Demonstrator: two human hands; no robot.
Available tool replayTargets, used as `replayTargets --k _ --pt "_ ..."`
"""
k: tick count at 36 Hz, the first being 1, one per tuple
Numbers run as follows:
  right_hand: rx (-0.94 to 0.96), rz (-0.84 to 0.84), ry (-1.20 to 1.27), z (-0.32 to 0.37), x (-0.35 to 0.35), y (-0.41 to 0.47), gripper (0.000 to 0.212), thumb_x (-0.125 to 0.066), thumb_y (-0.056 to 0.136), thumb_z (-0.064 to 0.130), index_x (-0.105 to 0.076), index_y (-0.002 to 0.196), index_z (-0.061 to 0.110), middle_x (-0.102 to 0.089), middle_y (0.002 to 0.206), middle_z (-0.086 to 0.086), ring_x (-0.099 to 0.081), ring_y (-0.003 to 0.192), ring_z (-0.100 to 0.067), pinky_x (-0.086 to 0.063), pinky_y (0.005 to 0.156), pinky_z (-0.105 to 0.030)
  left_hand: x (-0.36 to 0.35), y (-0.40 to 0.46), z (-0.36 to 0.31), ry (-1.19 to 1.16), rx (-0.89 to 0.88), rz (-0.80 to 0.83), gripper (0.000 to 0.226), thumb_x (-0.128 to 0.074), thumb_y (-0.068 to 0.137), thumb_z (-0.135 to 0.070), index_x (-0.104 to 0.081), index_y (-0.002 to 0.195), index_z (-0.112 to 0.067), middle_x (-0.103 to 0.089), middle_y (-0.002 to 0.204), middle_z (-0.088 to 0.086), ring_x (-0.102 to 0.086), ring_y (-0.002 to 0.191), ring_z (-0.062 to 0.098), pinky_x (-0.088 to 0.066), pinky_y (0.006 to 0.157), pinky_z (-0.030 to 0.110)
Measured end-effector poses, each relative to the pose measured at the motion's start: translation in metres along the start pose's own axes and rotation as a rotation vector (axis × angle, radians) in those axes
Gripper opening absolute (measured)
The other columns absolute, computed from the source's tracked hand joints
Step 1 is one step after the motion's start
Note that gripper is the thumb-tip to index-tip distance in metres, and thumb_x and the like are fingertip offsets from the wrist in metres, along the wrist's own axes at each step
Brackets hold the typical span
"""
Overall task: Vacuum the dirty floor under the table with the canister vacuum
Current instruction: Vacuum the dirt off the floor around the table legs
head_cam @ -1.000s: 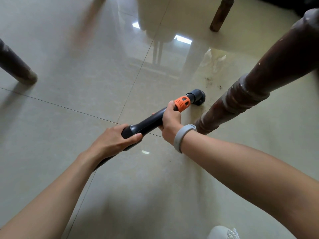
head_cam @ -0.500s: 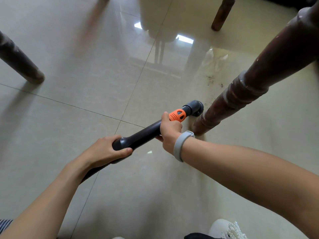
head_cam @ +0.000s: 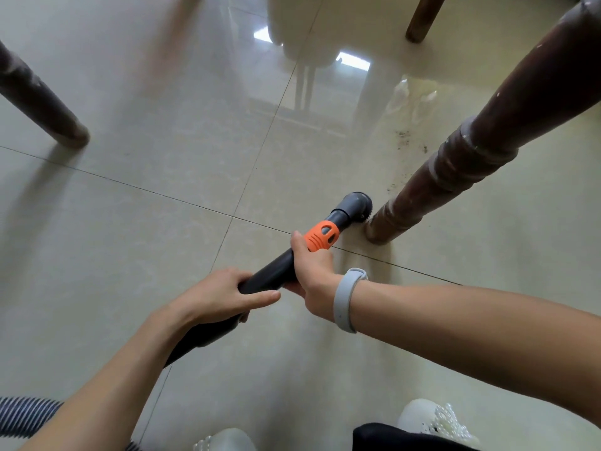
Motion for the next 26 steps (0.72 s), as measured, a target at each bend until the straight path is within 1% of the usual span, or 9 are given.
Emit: replayTargets --k 5,8,10,13,16,19,21,23,26 --pt "0.054 0.034 0.065 0.022 -0.01 0.001 0.055 -0.063 0.087 0.041 -0.041 0.128 0.011 -0.054 0.119 -0.01 -0.061 0.095 -0.023 -0.053 0.05 -0.029 0.008 -0.007 0.009 -0.067 0.047 0.02 0.043 -0.056 0.09 -0.048 -0.054 0.065 -0.013 -0.066 0.06 0.003 -0.06 0.055 0.011 -0.046 0.062 0.024" --pt "0.101 -0.113 0.113 0.042 0.005 0.008 0.037 -0.058 0.09 0.035 -0.052 0.113 0.006 -0.056 0.107 -0.007 -0.059 0.098 -0.027 -0.056 0.076 -0.043 0.008 -0.01 0.016 -0.053 0.057 0.051 0.046 -0.053 0.091 -0.053 -0.054 0.062 -0.016 -0.067 0.062 0.003 -0.06 0.055 0.011 -0.047 0.066 0.026" --pt "0.099 -0.171 0.069 0.043 0.014 0.012 0.037 -0.054 0.091 0.029 -0.052 0.117 0.002 -0.055 0.102 -0.009 -0.058 0.098 -0.03 -0.052 0.088 -0.045 0.001 -0.013 0.025 -0.034 0.083 0.112 0.053 -0.051 0.088 -0.061 -0.055 0.058 -0.018 -0.067 0.062 0.002 -0.061 0.056 0.011 -0.048 0.069 0.027" --pt "0.047 -0.121 0.013 0.02 0.015 0.006 0.024 -0.046 0.095 0.028 -0.047 0.109 0.01 -0.053 0.098 -0.01 -0.055 0.082 -0.025 -0.053 0.072 -0.041 -0.014 -0.021 0.038 0.004 0.1 0.231 0.059 -0.047 0.08 -0.07 -0.058 0.053 -0.019 -0.067 0.061 0.001 -0.061 0.058 0.012 -0.048 0.071 0.026" --pt "0.007 -0.095 -0.002 -0.006 0.02 0.001 0.023 -0.045 0.095 0.029 -0.045 0.105 0.009 -0.053 0.087 -0.007 -0.056 0.077 -0.022 -0.053 0.058 -0.038 -0.03 -0.029 0.044 -0.067 0.098 0.368 0.053 -0.054 0.079 -0.066 -0.055 0.053 -0.021 -0.064 0.061 0.002 -0.059 0.058 0.014 -0.048 0.068 0.024" --pt "-0.036 -0.06 -0.001 -0.029 0.019 -0.003 0.018 -0.045 0.095 0.028 -0.047 0.091 0.011 -0.053 0.088 -0.008 -0.058 0.09 -0.026 -0.054 0.061 -0.039 -0.046 -0.041 0.053 -0.128 0.119 0.526 0.05 -0.066 0.065 -0.07 -0.057 0.055 -0.021 -0.063 0.062 0.005 -0.057 0.057 0.018 -0.048 0.066 0.026" --pt "-0.069 -0.031 -0.013 -0.042 0.017 -0.008 0.017 -0.046 0.095 0.025 -0.046 0.087 0.011 -0.054 0.086 -0.009 -0.058 0.085 -0.026 -0.054 0.065 -0.04 -0.051 -0.048 0.061 -0.125 0.139 0.589 0.053 -0.073 0.057 -0.072 -0.059 0.058 -0.021 -0.064 0.064 0.007 -0.058 0.062 0.024 -0.049 0.068 0.031" --pt "-0.079 -0.003 -0.039 -0.048 0.014 -0.011 0.016 -0.046 0.095 0.023 -0.047 0.088 0.009 -0.053 0.084 -0.011 -0.057 0.077 -0.024 -0.055 0.064 -0.04 -0.053 -0.054 0.067 -0.128 0.159 0.602 0.056 -0.076 0.052 -0.073 -0.06 0.063 -0.021 -0.065 0.067 0.009 -0.058 0.066 0.027 -0.05 0.069 0.032" --pt "-0.074 0.034 -0.1 -0.045 0.01 -0.013 0.016 -0.047 0.095 0.023 -0.047 0.086 0.01 -0.055 0.089 -0.012 -0.058 0.079 -0.025 -0.055 0.059 -0.04 -0.054 -0.056 0.061 -0.146 0.159 0.539 0.069 -0.068 0.049 -0.083 -0.059 0.071 -0.018 -0.066 0.066 0.004 -0.059 0.063 0.021 -0.049 0.066 0.027"
Point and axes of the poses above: each hand's wrist, its own y-axis towards the middle knuckle, its own x-axis out of the back of the hand, z = x × y, the point moved 10 cm from there along y, towards the middle knuckle
